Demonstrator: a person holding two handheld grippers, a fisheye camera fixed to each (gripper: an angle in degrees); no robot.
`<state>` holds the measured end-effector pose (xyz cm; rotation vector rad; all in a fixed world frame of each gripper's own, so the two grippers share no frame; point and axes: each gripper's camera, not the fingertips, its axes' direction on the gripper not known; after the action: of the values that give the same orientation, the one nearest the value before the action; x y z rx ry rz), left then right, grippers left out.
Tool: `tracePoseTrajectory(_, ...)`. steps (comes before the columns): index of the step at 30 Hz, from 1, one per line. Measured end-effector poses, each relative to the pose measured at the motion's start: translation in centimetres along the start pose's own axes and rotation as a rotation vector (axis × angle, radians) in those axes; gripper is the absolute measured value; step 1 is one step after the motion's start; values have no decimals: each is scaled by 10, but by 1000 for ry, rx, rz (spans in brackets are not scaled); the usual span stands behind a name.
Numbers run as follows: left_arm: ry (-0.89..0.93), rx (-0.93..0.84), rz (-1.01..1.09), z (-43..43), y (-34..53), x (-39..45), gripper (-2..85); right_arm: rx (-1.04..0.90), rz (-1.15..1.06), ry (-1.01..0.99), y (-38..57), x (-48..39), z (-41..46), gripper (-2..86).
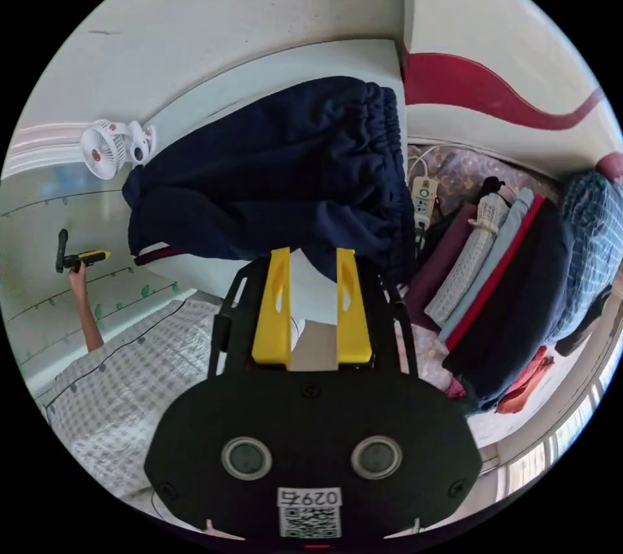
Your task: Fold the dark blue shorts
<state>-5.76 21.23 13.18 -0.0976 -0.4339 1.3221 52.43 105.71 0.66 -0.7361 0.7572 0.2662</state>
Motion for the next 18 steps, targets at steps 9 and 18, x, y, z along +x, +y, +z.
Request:
tracePoseTrajectory(9,-98,-135,161,95,-34,72,180,93,366,-276,61,106,42,169)
tracePoseTrajectory(18,-185,-369,376,134,-114,106,88,32,317,18,18,93,75,61)
